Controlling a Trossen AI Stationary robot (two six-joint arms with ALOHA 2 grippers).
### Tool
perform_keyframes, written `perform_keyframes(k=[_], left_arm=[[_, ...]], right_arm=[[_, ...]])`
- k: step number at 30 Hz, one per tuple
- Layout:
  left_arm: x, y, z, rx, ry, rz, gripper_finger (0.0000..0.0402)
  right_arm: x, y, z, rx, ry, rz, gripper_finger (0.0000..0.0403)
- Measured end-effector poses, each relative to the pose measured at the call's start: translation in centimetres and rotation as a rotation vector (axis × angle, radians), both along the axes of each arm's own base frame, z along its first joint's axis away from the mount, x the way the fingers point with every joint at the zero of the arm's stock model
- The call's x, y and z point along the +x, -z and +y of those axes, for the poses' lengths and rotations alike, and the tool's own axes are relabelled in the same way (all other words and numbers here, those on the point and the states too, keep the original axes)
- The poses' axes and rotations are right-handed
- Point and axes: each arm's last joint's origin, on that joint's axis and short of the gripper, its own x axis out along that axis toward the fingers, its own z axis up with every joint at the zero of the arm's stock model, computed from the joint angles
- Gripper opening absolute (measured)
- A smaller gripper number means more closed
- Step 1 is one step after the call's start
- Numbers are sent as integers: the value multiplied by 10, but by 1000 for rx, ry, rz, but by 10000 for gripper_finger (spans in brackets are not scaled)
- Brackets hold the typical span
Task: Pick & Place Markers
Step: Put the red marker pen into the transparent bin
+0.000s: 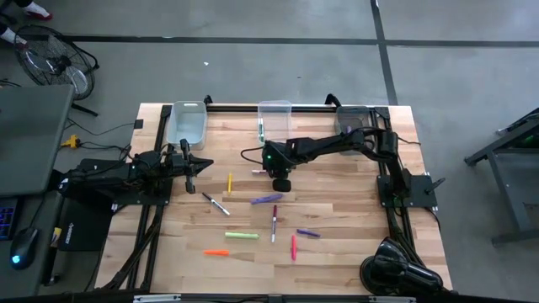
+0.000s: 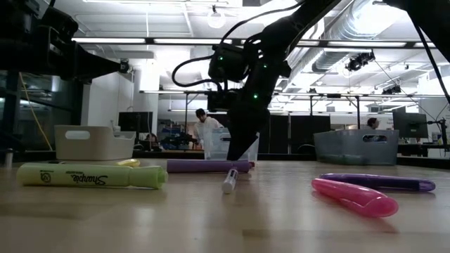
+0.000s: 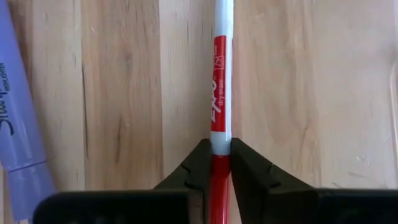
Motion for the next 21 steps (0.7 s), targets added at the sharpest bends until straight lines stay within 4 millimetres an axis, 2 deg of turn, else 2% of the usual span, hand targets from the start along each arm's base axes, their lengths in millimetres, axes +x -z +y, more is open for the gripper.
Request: perform_keyframes(k=[10, 21], left_arm=[[0, 0, 0, 0, 0, 1, 1], [0, 0, 0, 0, 0, 0, 1]], right_arm=[[-2, -7, 1, 33, 34, -10, 35], [-10, -59, 2, -9, 62, -144, 37]])
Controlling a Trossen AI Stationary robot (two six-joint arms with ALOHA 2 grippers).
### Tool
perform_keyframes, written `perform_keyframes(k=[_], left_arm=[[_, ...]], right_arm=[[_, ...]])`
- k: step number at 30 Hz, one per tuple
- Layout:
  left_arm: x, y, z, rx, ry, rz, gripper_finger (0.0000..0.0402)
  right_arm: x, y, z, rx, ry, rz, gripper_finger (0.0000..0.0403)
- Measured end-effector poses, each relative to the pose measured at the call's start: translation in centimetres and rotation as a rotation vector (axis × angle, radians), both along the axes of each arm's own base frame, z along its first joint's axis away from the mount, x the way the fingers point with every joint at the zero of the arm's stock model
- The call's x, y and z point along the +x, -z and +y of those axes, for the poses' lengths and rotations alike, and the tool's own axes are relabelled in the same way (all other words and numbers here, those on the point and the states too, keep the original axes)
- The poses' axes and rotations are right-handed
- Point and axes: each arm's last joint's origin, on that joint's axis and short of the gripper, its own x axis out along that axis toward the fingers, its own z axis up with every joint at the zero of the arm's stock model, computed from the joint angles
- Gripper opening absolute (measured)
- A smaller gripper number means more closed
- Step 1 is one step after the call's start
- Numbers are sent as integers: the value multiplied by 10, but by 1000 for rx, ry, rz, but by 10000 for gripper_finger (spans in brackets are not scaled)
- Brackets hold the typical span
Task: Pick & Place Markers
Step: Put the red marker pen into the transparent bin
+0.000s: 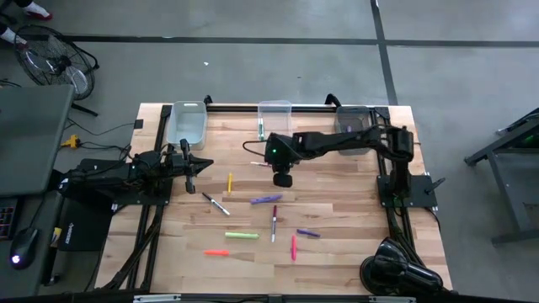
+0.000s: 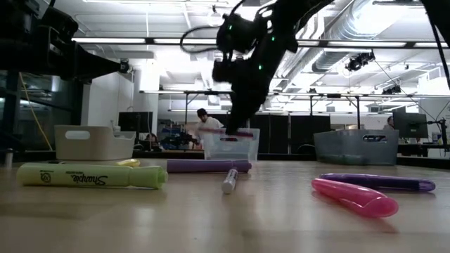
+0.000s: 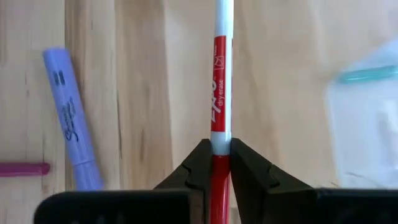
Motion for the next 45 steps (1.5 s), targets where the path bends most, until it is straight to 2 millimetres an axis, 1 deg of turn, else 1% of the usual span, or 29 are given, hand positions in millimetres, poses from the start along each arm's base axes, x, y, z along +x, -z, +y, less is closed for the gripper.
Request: perform_keyframes(k=[5, 13, 20, 25, 31, 36, 45], left_arm=[[0, 0, 0, 0, 0, 0, 1], [0, 0, 0, 0, 0, 0, 1], [0, 0, 0, 0, -1, 0, 1], [0, 0, 0, 0, -1, 0, 1], [0, 0, 0, 0, -1, 0, 1], [0, 0, 0, 0, 0, 0, 1], [0, 0, 0, 0, 0, 0, 1]], right_arm=[[-6, -18, -5, -59, 43, -31, 31], [-12, -29, -20, -101, 102, -56, 36], [-20, -48, -30, -116, 152, -108, 32], [-25, -57, -36, -122, 196, -137, 38], [-30, -68, -45, -125, 231, -189, 31], [-34, -76, -60, -121, 298, -246, 37], [-45, -78, -91, -27, 474, -296, 33]])
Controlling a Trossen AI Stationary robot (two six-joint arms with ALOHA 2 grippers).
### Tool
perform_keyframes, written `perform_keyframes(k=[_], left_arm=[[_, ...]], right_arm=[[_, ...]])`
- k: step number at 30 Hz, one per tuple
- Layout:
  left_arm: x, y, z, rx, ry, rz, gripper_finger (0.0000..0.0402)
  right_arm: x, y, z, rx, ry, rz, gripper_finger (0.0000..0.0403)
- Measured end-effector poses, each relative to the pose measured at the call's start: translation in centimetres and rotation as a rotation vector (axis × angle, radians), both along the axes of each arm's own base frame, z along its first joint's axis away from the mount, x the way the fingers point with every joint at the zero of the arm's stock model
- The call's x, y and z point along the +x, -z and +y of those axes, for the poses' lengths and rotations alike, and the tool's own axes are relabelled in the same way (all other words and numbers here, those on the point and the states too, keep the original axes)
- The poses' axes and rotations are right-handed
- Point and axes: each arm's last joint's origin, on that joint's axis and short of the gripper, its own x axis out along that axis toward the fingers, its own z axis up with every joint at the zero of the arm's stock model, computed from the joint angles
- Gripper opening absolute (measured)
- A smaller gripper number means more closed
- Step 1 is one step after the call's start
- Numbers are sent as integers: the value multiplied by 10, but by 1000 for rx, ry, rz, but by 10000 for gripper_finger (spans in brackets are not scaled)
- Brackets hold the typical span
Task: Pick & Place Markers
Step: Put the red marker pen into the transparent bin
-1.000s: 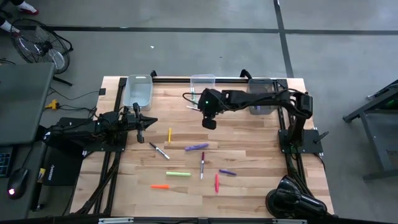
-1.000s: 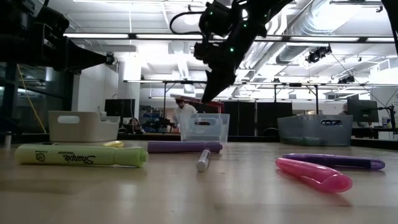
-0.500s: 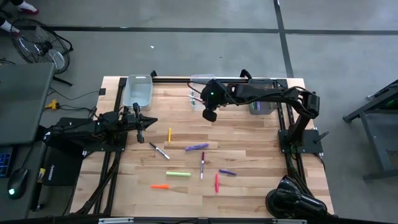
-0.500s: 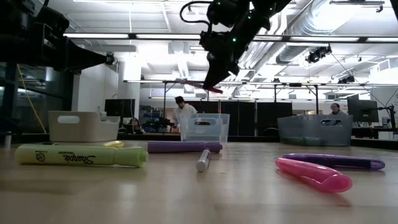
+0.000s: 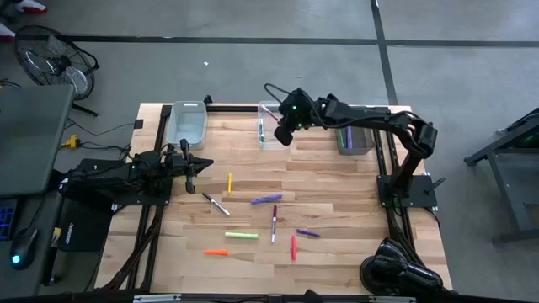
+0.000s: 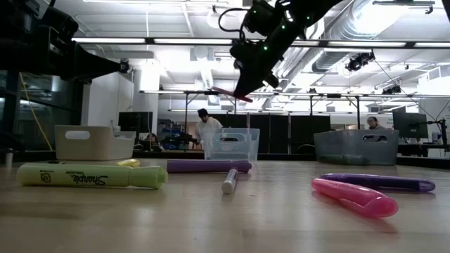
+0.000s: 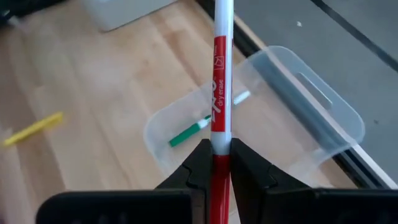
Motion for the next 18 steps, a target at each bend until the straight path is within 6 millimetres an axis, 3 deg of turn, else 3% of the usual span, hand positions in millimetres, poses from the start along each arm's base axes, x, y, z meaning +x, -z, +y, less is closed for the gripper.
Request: perform_keyframes(k=[18], left_arm=[[0, 0, 0, 0, -1, -1, 1]], right_arm=[[-7, 9, -27, 239, 255, -120, 42]])
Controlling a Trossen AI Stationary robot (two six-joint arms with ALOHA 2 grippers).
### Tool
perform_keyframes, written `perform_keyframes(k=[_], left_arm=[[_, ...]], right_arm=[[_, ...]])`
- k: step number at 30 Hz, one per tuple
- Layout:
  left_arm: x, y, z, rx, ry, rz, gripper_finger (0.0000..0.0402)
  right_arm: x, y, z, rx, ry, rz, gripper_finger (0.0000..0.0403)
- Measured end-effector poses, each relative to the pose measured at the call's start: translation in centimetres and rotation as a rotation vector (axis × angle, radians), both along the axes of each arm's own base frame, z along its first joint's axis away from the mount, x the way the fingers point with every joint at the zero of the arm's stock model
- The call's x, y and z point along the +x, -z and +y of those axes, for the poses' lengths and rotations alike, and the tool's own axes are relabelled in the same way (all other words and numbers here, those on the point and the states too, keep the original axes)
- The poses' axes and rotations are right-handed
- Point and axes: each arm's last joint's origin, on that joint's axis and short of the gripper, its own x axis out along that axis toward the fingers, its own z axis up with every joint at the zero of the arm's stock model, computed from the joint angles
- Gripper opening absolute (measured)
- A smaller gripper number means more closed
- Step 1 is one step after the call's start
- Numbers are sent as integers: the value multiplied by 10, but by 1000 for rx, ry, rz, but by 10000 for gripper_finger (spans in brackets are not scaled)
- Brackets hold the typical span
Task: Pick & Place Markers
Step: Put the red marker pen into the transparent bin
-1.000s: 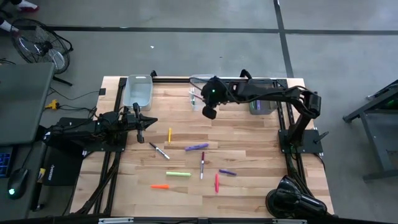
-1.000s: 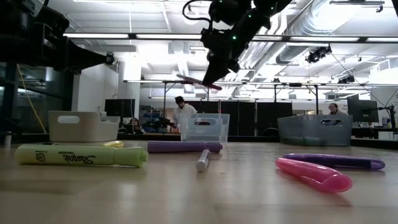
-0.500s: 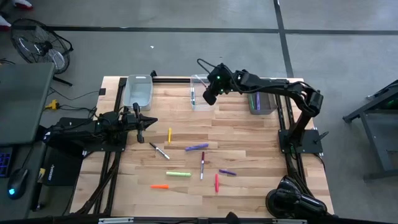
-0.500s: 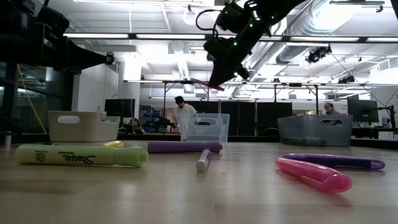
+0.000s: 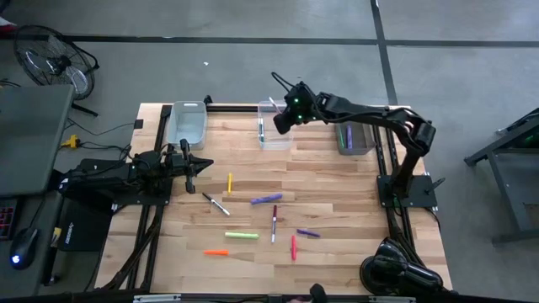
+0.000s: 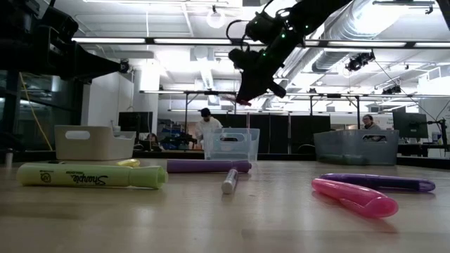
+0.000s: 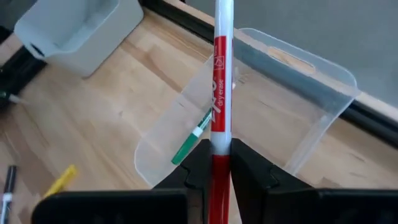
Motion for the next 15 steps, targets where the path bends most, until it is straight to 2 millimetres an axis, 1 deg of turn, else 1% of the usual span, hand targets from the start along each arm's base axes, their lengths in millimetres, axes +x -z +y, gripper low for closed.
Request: perform_keyframes(k=[8, 15], left_arm=[[0, 0, 0, 0, 0, 0, 1], [0, 0, 0, 0, 1, 0, 1]], right_arm=[[11, 18, -13, 109, 53, -85, 35], [22, 40, -21, 216, 141, -155, 46]])
